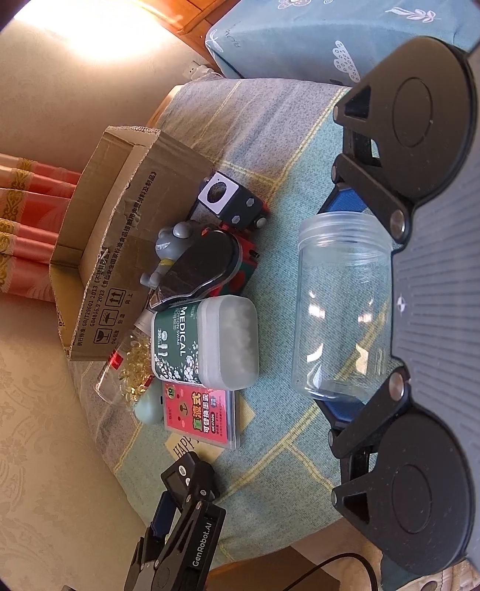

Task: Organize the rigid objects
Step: 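Close the left gripper on the black timer and lift it, then carry the timer with the left gripper while the right gripper carries the jar into the box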

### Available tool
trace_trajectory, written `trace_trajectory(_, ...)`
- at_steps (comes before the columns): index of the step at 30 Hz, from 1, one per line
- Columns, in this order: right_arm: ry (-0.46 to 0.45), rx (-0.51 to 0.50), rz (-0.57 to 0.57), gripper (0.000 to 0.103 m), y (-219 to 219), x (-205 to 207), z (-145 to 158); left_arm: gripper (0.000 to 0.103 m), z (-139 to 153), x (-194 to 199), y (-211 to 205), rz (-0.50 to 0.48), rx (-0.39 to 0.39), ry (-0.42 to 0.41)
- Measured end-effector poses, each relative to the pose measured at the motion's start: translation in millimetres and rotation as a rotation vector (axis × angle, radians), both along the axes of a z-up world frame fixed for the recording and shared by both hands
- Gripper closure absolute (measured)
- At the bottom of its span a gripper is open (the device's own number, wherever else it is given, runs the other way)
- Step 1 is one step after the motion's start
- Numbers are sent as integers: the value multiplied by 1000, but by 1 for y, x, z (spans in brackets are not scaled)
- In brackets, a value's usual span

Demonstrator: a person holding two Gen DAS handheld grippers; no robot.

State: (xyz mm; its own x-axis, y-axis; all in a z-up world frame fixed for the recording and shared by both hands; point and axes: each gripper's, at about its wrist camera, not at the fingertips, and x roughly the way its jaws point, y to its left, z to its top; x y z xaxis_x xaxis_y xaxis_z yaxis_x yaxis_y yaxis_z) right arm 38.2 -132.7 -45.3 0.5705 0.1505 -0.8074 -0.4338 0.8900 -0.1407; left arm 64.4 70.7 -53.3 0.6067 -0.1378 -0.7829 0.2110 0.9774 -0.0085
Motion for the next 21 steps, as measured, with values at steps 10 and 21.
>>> trace_trajectory(10, -44, 36, 20, 9, -6, 10, 32, 34, 40, 9, -7, -43, 15, -23)
trace_trajectory(21, -158, 84, 1, 9, -16, 56, 87, 34, 101, 64, -34, -126, 33, -132)
